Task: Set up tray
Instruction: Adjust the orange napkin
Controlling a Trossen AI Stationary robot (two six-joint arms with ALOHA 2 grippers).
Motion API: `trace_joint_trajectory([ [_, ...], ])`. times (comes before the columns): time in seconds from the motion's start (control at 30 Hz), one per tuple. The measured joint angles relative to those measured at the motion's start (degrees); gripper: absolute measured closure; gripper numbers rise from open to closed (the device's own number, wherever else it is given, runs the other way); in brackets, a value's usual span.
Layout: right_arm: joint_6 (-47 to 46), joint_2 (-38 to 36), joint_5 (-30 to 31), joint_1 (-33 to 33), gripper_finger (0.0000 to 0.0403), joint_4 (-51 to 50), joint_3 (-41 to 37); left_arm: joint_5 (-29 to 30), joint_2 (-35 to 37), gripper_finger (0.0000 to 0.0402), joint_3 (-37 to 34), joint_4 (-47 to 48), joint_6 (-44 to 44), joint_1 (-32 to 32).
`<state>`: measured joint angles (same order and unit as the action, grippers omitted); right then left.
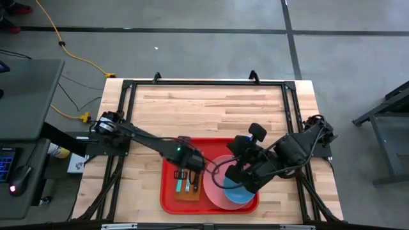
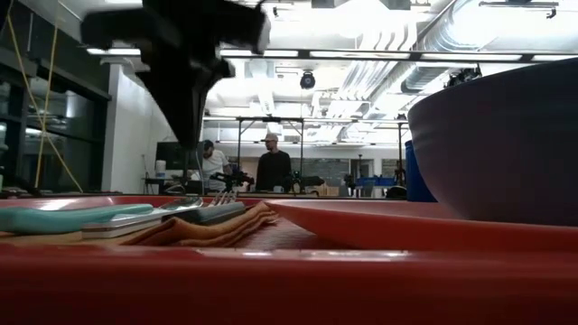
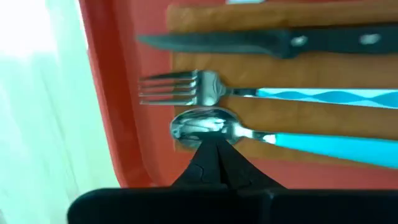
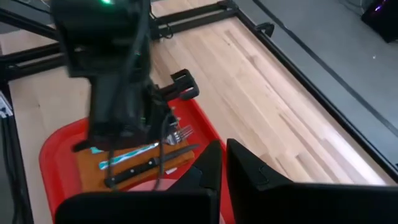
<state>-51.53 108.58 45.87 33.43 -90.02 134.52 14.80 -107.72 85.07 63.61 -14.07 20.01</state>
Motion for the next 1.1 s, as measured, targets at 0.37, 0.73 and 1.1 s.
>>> trace_joint_trajectory([
  [0.37, 0.11, -0.09, 1.36, 0.74, 0.0403, 0.01, 0.0, -4.2, -0.02, 0.0393, -4.09, -0.54, -10.31, -6.99],
  [0.73, 0.99, -0.14, 1.17, 0.72, 0.0403, 0.01, 0.0, -5.62, -0.02, 0.0393, -6.33, -0.49, -10.71, -11.52],
  [1.1, 1.03, -0.27, 1.0, 0.67, 0.0403, 0.01, 0.0, -10.8, -0.02, 0.0393, -7.95, -1.57, -11.91, -12.89],
])
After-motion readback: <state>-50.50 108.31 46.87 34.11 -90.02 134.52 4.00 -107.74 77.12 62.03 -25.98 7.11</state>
